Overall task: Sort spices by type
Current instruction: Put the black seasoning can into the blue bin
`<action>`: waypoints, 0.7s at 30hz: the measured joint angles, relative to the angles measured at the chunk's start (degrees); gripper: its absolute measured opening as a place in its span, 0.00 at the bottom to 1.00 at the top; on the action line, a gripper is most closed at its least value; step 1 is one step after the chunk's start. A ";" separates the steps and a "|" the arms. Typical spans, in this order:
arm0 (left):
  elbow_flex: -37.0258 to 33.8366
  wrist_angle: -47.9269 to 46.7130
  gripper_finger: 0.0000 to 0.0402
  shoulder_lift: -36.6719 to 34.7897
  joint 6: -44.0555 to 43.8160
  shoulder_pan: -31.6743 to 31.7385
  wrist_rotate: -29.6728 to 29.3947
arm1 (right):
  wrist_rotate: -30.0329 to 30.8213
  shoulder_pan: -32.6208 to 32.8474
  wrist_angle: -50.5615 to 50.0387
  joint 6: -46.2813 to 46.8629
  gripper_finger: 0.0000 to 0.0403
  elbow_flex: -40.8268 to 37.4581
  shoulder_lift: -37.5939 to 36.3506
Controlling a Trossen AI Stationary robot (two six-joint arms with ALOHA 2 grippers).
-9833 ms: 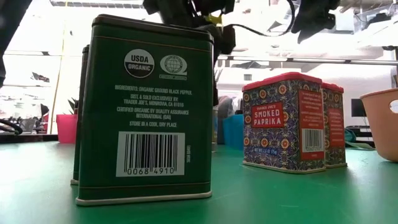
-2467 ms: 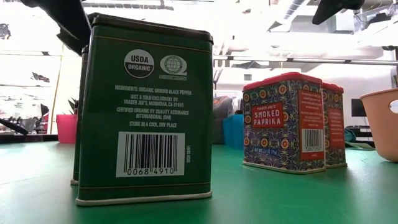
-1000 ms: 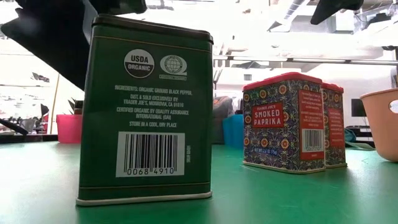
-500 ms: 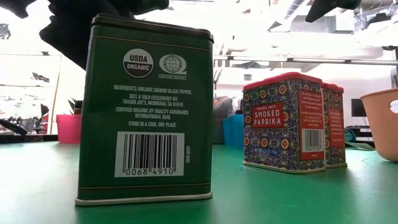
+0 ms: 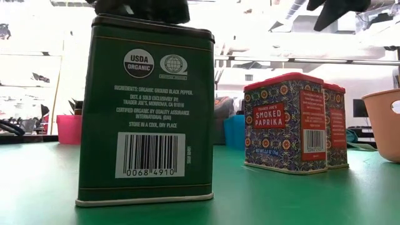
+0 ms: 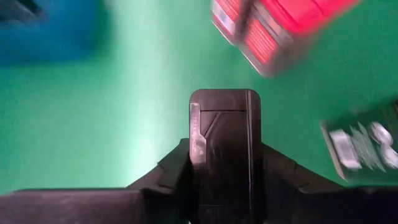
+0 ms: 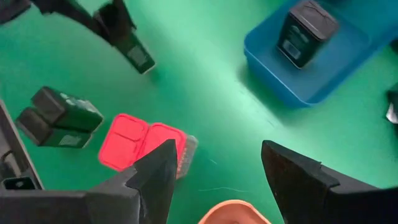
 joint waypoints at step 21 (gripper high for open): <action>13.36 12.09 0.33 1.06 17.54 28.72 25.35 | 0.59 -13.41 2.34 3.81 0.65 0.00 -0.83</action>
